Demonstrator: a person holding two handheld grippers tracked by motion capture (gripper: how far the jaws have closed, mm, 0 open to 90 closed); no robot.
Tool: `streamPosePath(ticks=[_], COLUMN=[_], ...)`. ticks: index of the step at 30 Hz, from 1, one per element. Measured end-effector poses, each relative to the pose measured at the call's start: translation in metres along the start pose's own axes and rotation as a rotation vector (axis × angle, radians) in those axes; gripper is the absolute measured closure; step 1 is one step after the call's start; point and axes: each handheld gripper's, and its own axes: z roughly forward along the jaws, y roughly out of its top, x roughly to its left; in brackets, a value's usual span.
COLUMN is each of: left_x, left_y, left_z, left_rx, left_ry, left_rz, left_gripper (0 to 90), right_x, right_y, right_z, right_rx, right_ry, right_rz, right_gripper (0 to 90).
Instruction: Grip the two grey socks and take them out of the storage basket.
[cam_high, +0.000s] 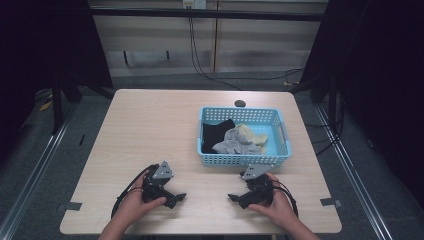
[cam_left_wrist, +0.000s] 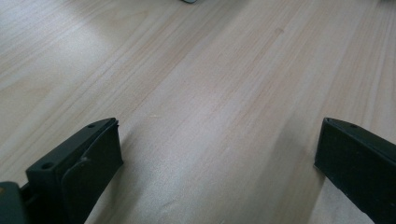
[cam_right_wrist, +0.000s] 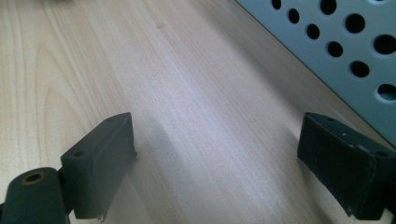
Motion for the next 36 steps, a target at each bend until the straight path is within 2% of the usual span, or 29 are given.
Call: streamPosePath(ticks=[5, 7, 8, 10, 14, 15, 19, 20, 21, 22, 31, 32, 36], left_x=[0.000, 0.000, 0.000, 0.000, 0.000, 0.000, 0.000, 0.000, 0.000, 0.000, 0.000, 0.000, 0.000], left_y=[0.000, 0.000, 0.000, 0.000, 0.000, 0.000, 0.000, 0.000, 0.000, 0.000, 0.000, 0.000, 0.000], left_z=[0.000, 0.000, 0.000, 0.000, 0.000, 0.000, 0.000, 0.000, 0.000, 0.000, 0.000, 0.000, 0.000], left_rx=[0.000, 0.000, 0.000, 0.000, 0.000, 0.000, -0.003, 0.001, 0.001, 0.001, -0.002, 0.001, 0.001], left_ry=[0.000, 0.000, 0.000, 0.000, 0.000, 0.000, -0.002, 0.000, 0.000, 0.001, -0.002, 0.001, 0.000], left_rz=[0.000, 0.000, 0.000, 0.000, 0.000, 0.000, 0.000, 0.001, 0.001, 0.002, 0.000, 0.001, 0.001], left_gripper=[0.0, 0.0, 0.0, 0.0, 0.0, 0.0, 0.0, 0.0, 0.0, 0.0, 0.0, 0.0, 0.0], right_x=[0.001, 0.002, 0.002, 0.002, -0.002, -0.003, -0.002, -0.002, -0.002, -0.004, -0.013, -0.014, -0.016], right_y=[0.003, 0.007, 0.011, 0.013, 0.026, 0.030, 0.046, 0.052, 0.052, 0.058, 0.078, 0.083, 0.092], right_z=[0.000, -0.001, -0.002, -0.003, -0.008, -0.011, -0.018, -0.019, -0.019, -0.020, -0.028, -0.029, -0.033], right_rx=[0.028, 0.066, 0.108, 0.125, 0.261, 0.294, 0.404, 0.466, 0.466, 0.511, 0.591, 0.608, 0.623], right_ry=[-0.009, -0.014, -0.010, -0.009, 0.057, 0.075, 0.082, 0.086, 0.086, 0.080, 0.099, 0.099, 0.102], right_rz=[0.009, 0.017, 0.012, 0.017, 0.051, 0.047, 0.012, -0.005, -0.005, -0.033, -0.054, -0.076, -0.086], right_gripper=[10.7, 10.8, 12.7, 13.3, 13.9, 14.0, 15.0, 16.5, 16.5, 17.4, 19.1, 19.2, 19.6])
